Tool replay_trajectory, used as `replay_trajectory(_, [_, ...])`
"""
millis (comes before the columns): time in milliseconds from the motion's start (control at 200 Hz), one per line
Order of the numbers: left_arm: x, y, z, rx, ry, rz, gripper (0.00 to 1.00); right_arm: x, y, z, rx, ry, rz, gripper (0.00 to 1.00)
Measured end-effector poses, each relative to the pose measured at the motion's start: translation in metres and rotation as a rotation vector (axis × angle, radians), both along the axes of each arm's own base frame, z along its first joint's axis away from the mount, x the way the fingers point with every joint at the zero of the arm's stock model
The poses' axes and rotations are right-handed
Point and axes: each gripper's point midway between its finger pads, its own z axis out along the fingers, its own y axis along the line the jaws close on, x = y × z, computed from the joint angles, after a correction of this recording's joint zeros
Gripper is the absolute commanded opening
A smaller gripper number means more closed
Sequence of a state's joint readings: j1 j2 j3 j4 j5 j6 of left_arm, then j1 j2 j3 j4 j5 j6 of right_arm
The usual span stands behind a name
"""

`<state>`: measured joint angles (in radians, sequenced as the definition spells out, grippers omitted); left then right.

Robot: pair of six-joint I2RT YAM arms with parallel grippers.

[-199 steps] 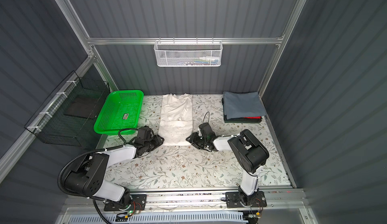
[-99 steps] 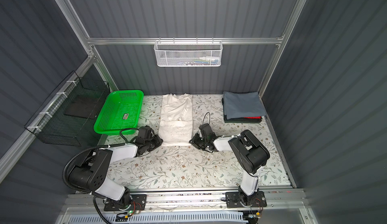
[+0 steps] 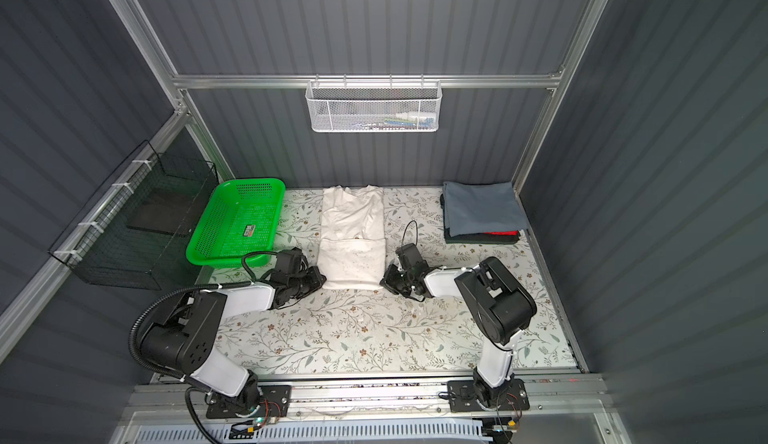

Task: Fold and stack the t-shirts
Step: 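Lower both grippers to the folded edge nearest the robot and grasp it, then lift the folded edge with both grippers and fold it toward the collar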

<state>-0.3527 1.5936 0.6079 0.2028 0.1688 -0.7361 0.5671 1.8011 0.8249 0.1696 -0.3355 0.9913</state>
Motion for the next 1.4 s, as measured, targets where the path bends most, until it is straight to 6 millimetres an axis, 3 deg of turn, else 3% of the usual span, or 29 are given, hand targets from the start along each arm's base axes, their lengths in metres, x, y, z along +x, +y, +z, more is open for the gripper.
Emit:
replay_trajectory(200, [-0.013,0.002,0.001,0.018,0.019,-0.020,0.00,-0.009,-0.011,0.008,-0.066,0.012,0.017,0.00])
replay_trajectory(400, [-0.033,0.009,0.005,0.044,0.070,-0.032,0.00,-0.017,-0.013,0.038,-0.051,-0.034,0.033,0.00])
replay_trajectory(685, [-0.049,0.010,0.042,0.026,0.024,-0.045,0.00,-0.030,-0.014,0.063,-0.058,-0.069,0.058,0.00])
replay_trajectory(986, [-0.068,0.007,0.065,0.033,0.000,-0.072,0.00,-0.049,-0.013,0.102,-0.056,-0.152,0.071,0.00])
replay_trajectory(1401, [-0.093,-0.002,0.091,0.038,-0.052,-0.099,0.00,-0.086,-0.022,0.098,-0.091,-0.152,0.070,0.00])
